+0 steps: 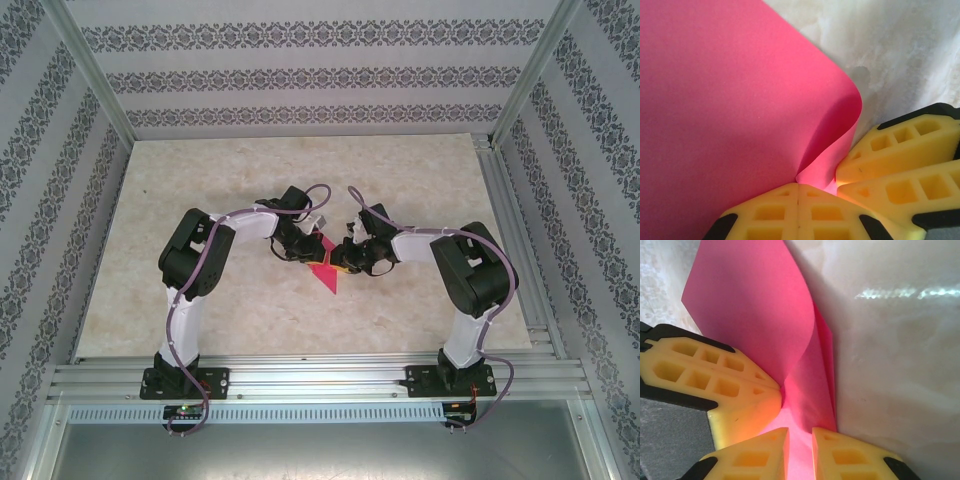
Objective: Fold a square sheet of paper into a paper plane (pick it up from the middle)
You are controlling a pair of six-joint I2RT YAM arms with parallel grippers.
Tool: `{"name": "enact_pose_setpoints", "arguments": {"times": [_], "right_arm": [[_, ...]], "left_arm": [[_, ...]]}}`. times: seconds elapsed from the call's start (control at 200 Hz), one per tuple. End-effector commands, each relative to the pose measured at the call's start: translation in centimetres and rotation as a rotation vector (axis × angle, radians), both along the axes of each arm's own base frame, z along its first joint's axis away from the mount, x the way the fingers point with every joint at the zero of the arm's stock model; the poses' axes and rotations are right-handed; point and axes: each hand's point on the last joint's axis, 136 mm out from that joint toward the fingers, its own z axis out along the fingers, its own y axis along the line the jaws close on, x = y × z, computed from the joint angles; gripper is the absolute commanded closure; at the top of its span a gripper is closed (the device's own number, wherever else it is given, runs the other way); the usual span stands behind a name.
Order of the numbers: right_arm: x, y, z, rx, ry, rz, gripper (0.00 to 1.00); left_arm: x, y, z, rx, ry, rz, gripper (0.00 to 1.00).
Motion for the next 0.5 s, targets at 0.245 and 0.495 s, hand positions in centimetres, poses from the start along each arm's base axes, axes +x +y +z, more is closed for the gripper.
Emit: {"name": "enact_pose_setpoints", "arguments": {"times": [0.245,0.495], "right_arm": [[3.1,0.2,4.1,0.032,-0.118,-0.012,0.8],[3.4,0.2,1.0,0.007,-0.067,-0.012,0.8]], "left_arm": [[0.2,0.7,-1.7,0.055,-0.007,-0.012,0.98],[0.4,0.6,-1.5,0.054,-0.01,-0.011,0.98]]}}
